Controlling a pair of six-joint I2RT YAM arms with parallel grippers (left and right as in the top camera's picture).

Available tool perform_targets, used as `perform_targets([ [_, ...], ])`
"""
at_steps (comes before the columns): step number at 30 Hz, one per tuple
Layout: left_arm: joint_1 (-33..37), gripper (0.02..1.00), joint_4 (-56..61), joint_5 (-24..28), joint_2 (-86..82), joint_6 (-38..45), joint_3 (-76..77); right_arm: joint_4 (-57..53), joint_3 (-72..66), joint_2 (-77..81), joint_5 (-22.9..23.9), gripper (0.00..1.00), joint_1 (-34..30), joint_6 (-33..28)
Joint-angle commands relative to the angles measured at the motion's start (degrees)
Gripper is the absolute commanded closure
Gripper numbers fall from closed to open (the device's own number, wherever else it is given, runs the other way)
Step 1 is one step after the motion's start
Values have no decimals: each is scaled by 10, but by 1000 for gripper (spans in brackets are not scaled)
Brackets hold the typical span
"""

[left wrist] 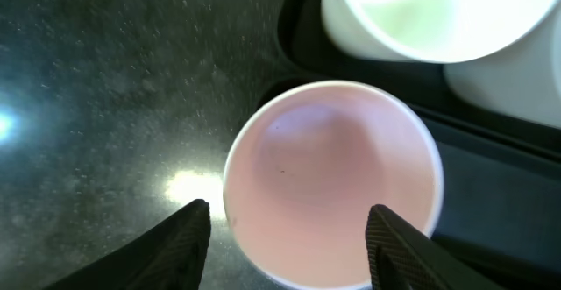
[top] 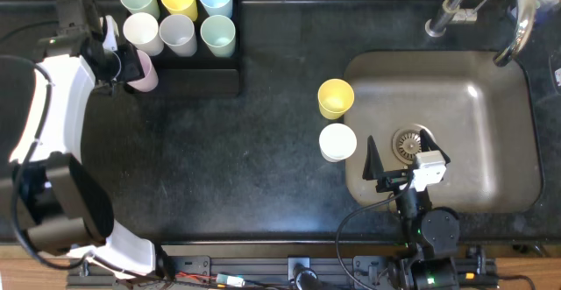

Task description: Store Cups

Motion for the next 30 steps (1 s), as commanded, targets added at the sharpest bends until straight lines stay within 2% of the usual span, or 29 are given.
perform_targets([
  [1,2,378,-4,5,-91,-1,1,3,-8,-4,3,5,3,-2],
  [3,-2,329,-7,5,-127,-9,1,3,-8,-4,3,3,3,-2],
  [6,-25,180,-7,5,-179,-29,7,3,-8,-4,3,3,3,-2],
  [10,-101,126,-10,2,-221,-47,31,3,-8,-4,3,3,3,-2],
  [17,-321,110,-12,-18,-205,-162,65,3,-8,-4,3,3,3,-2],
  [21,-418,110,-3,-34,-153,-233,65,3,-8,-4,3,3,3,-2],
  [24,-461,115,16,-26,-97,-269,65,3,-8,-4,3,3,3,-2],
  [28,-480,115,32,21,-36,-286,65,3,-8,-4,3,3,3,-2],
  [30,-487,112,36,27,-10,-290,65,3,-8,-4,3,3,3,-2],
])
